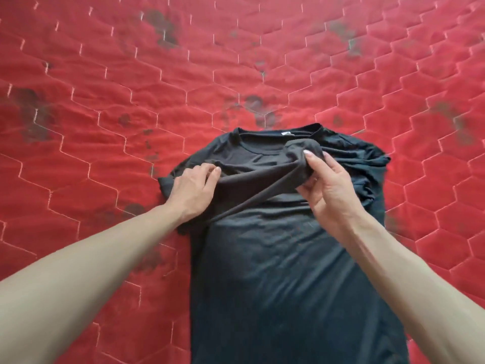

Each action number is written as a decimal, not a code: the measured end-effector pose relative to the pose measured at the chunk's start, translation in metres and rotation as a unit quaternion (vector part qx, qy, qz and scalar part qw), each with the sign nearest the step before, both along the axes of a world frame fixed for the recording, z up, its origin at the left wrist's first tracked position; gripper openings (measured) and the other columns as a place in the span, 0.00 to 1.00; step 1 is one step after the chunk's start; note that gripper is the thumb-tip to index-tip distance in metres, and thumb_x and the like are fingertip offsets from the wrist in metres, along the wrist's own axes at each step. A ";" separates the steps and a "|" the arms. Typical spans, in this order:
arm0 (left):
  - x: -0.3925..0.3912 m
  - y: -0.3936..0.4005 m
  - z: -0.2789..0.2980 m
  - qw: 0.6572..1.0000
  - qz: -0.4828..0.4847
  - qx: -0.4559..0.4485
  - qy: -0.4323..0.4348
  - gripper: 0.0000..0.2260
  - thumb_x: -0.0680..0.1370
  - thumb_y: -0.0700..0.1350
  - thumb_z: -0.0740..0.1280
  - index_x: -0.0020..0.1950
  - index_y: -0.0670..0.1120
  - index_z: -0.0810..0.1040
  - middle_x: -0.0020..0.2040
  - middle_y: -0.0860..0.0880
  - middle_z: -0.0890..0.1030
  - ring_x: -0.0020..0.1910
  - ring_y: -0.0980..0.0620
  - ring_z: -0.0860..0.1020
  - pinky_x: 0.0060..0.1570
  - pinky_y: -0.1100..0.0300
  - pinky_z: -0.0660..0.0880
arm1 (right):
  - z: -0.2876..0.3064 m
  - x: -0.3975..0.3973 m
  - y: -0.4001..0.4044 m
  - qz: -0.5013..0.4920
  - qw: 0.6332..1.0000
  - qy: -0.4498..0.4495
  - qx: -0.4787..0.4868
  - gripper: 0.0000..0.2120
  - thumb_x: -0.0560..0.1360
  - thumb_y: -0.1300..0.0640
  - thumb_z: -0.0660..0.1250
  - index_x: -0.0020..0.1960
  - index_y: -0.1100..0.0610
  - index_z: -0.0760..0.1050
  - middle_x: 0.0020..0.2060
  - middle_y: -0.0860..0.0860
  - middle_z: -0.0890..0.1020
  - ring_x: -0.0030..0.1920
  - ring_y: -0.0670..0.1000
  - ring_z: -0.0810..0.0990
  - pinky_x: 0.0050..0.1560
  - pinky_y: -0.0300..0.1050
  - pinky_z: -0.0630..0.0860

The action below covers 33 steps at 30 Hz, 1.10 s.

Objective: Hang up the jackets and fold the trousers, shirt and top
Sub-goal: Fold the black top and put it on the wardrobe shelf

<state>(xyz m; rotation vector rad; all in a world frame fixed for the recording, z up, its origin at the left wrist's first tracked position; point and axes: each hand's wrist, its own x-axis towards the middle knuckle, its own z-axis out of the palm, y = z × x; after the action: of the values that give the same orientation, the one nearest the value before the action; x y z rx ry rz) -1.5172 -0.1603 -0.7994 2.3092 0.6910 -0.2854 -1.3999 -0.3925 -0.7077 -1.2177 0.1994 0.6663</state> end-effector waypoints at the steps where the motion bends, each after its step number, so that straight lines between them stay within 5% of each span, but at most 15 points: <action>1: 0.003 -0.001 -0.005 0.999 -0.012 0.030 0.005 0.20 0.87 0.57 0.53 0.68 0.48 0.77 0.63 0.42 0.81 0.65 0.39 0.76 0.67 0.42 0.69 | 0.001 0.011 -0.010 -0.023 0.999 0.017 0.016 0.05 0.82 0.60 0.66 0.53 0.52 0.80 0.46 0.50 0.87 0.44 0.46 0.86 0.44 0.42 0.83; 7: 0.013 0.012 -0.021 0.967 -0.174 0.178 0.054 0.16 0.85 0.57 0.58 0.56 0.46 0.74 0.46 0.44 0.83 0.52 0.40 0.80 0.66 0.46 0.68 | -0.013 0.061 -0.071 -0.117 0.991 0.061 0.032 0.11 0.82 0.63 0.58 0.48 0.54 0.77 0.43 0.50 0.85 0.43 0.47 0.84 0.46 0.40 0.82; 12: 0.029 0.038 -0.015 0.952 -0.230 0.187 0.080 0.08 0.79 0.50 0.57 0.44 0.48 0.68 0.31 0.54 0.70 0.35 0.45 0.72 0.65 0.46 0.68 | -0.064 0.087 -0.109 -0.196 0.960 0.031 -0.198 0.14 0.75 0.67 0.59 0.35 0.51 0.70 0.33 0.48 0.73 0.37 0.48 0.74 0.38 0.44 0.77; 17: 0.052 0.059 0.004 0.926 -0.270 0.231 0.129 0.11 0.70 0.49 0.50 0.32 0.49 0.68 0.28 0.52 0.73 0.33 0.48 0.72 0.58 0.50 0.65 | -0.098 0.105 -0.126 -0.063 0.935 0.027 -0.348 0.06 0.66 0.58 0.65 0.31 0.51 0.74 0.32 0.45 0.74 0.40 0.49 0.71 0.40 0.45 0.75; 20: 0.061 0.063 0.005 0.936 -0.257 0.225 0.089 0.12 0.71 0.47 0.51 0.32 0.47 0.69 0.27 0.51 0.71 0.34 0.46 0.72 0.60 0.49 0.65 | -0.113 0.115 -0.135 0.103 0.880 -0.078 -0.457 0.11 0.74 0.48 0.71 0.44 0.56 0.81 0.41 0.49 0.84 0.44 0.49 0.79 0.48 0.51 0.77; 23: 0.062 0.065 -0.001 0.952 -0.221 0.207 0.044 0.11 0.72 0.46 0.53 0.33 0.43 0.69 0.25 0.47 0.73 0.37 0.39 0.75 0.63 0.50 0.65 | -0.115 0.123 -0.142 0.070 0.855 -0.229 -0.460 0.16 0.82 0.50 0.67 0.48 0.64 0.78 0.43 0.61 0.83 0.43 0.50 0.75 0.50 0.57 0.76; 26: 0.059 0.061 -0.005 0.954 -0.211 0.213 -0.005 0.11 0.73 0.46 0.54 0.35 0.43 0.69 0.22 0.49 0.70 0.33 0.39 0.74 0.61 0.49 0.67 | -0.116 0.131 -0.150 0.011 0.836 -0.273 -0.475 0.16 0.84 0.52 0.63 0.47 0.65 0.73 0.42 0.65 0.80 0.42 0.53 0.72 0.47 0.59 0.72; 29: 0.060 0.057 -0.013 0.952 -0.199 0.233 -0.004 0.07 0.74 0.47 0.57 0.39 0.45 0.68 0.26 0.50 0.71 0.31 0.41 0.74 0.61 0.45 0.69 | -0.121 0.136 -0.155 0.031 0.815 -0.246 -0.524 0.09 0.83 0.53 0.63 0.49 0.59 0.76 0.41 0.55 0.80 0.45 0.56 0.76 0.49 0.52 0.70; 31: 0.060 0.051 -0.021 0.948 -0.145 0.279 0.045 0.05 0.76 0.44 0.62 0.48 0.43 0.73 0.39 0.42 0.79 0.42 0.38 0.78 0.58 0.42 0.69 | -0.123 0.135 -0.155 0.033 0.794 -0.238 -0.558 0.10 0.83 0.54 0.63 0.60 0.58 0.78 0.54 0.57 0.82 0.57 0.59 0.78 0.60 0.50 0.69; 33: 0.054 0.036 -0.027 0.930 -0.077 0.353 0.073 0.13 0.76 0.40 0.66 0.59 0.39 0.74 0.53 0.35 0.77 0.53 0.35 0.75 0.55 0.40 0.68 | -0.122 0.129 -0.155 0.021 0.733 -0.292 -0.614 0.15 0.83 0.55 0.62 0.68 0.60 0.74 0.64 0.61 0.77 0.65 0.63 0.72 0.68 0.52 0.64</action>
<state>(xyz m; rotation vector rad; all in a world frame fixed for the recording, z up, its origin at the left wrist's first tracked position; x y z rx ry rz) -1.4629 -0.1238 -0.8267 3.0643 0.7757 -0.3192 -1.2709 -0.5473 -0.8301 -2.6618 0.0561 0.0568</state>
